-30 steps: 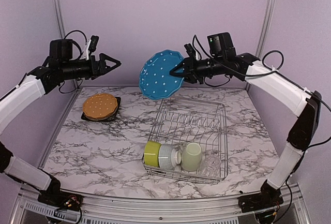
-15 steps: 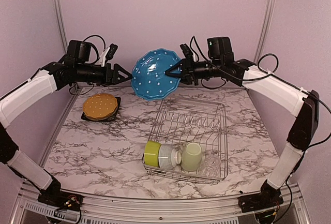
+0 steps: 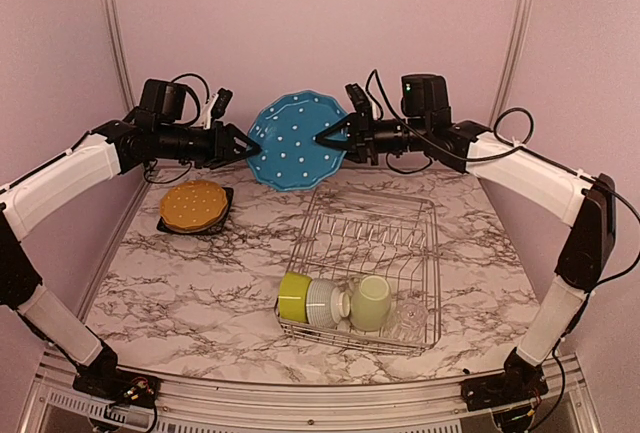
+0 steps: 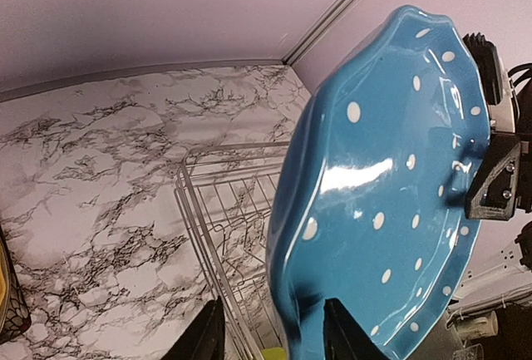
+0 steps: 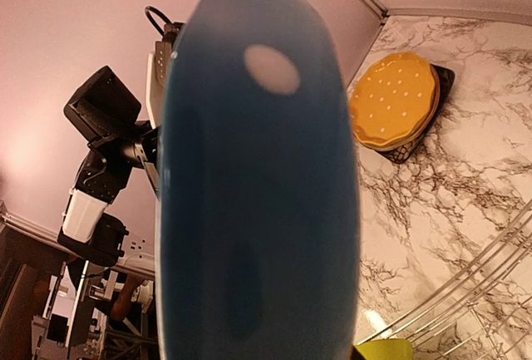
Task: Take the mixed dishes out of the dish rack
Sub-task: Pass from the right arm to the left, then place the plate on the plate.
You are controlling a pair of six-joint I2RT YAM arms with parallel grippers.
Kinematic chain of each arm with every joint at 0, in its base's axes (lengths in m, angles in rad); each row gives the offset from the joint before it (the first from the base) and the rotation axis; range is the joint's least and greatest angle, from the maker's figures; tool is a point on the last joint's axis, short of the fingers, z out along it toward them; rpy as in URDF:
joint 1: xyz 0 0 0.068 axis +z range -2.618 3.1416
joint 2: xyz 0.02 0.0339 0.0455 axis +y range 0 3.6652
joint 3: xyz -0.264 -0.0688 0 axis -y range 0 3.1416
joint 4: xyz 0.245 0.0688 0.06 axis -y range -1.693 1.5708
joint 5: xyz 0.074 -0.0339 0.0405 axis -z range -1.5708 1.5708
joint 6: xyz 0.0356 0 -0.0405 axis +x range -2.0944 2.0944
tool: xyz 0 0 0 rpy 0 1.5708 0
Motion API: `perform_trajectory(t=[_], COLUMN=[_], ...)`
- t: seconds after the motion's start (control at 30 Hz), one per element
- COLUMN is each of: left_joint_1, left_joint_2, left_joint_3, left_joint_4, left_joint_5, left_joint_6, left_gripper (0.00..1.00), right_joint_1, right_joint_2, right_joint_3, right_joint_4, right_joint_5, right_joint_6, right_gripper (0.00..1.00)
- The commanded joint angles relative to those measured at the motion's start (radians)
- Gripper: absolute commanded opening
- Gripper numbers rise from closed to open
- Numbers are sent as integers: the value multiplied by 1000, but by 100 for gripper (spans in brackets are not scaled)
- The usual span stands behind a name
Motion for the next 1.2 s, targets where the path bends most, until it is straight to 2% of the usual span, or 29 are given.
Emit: perform_trajectory(t=[0.0,0.33,0.5,0.53,0.87,0.9,1.17], left_joint_1=[-5,-3,7,11,60,71,198], left_joint_2=[20,31,29,27,5,0,-38], left_joint_3=[8,0,-17,-25,-103,-117,-213], left_joint_4=[71,76,121,137,295,304,332], left_joint_5=[19,44,61,68,109,109,67], left_joint_6=[-41,-40,-88,-105,-255,-264,-337], left_gripper=[38,0,0,0,0,0,0], right_joint_1=[13,-1,-27,-30,-44,-45,-54], right_joint_2=[-70,-75,-87,-88,-99,-100,-110], right_joint_3=[19,-10,-53,-58,-57,-55,-39], right_joint_4=[209,209,229,227,87,66,-48], right_joint_5=[-55,-41,-29,-26,49,60,141], right_joint_6=[19,23,47,48,-6,-13,-65], right_gripper=[0,0,1,6,92,97,98])
